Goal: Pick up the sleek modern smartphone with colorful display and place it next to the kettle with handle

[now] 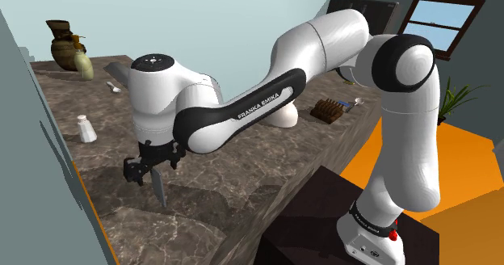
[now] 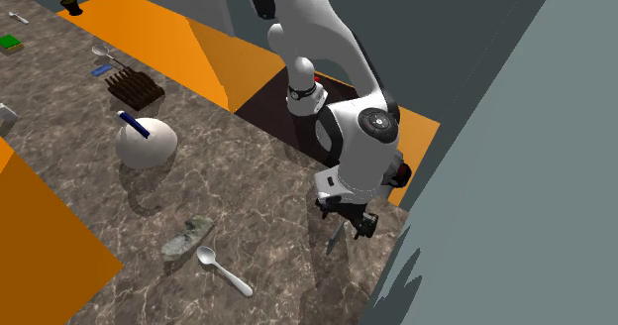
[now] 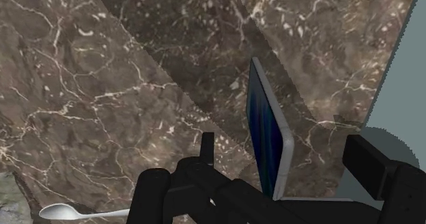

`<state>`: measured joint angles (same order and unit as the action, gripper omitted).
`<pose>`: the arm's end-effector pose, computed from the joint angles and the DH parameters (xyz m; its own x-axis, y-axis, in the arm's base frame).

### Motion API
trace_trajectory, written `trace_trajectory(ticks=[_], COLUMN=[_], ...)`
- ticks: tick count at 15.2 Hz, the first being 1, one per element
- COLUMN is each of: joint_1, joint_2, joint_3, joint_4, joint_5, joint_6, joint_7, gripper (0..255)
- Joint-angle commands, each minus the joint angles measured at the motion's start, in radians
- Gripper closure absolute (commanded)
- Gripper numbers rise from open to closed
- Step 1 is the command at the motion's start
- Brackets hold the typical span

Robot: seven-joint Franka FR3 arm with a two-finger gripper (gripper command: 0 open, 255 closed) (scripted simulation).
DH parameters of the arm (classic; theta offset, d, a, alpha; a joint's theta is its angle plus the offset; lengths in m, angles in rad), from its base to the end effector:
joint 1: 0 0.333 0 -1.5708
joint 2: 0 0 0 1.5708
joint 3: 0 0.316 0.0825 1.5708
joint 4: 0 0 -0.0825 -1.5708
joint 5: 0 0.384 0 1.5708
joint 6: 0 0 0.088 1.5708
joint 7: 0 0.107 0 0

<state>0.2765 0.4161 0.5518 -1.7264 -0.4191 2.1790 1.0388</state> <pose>0.4852 0.4517 0.3821 0.9828 -0.0375 0.1809 -0.0368 -0.9993 -0.0068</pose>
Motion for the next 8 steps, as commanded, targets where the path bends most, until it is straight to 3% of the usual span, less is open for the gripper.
trace_trajectory(ticks=[1,4,5,8], joint_1=[0.0,0.0,0.0,0.0], joint_2=[0.001,0.001,0.001,0.001], joint_3=[0.0,0.0,0.0,0.0], joint_4=[0.0,0.0,0.0,0.0], joint_5=[-0.001,0.0,0.0,0.0], joint_6=[0.001,0.001,0.001,0.001], joint_7=[0.0,0.0,0.0,0.0], gripper=[0,0,255,255])
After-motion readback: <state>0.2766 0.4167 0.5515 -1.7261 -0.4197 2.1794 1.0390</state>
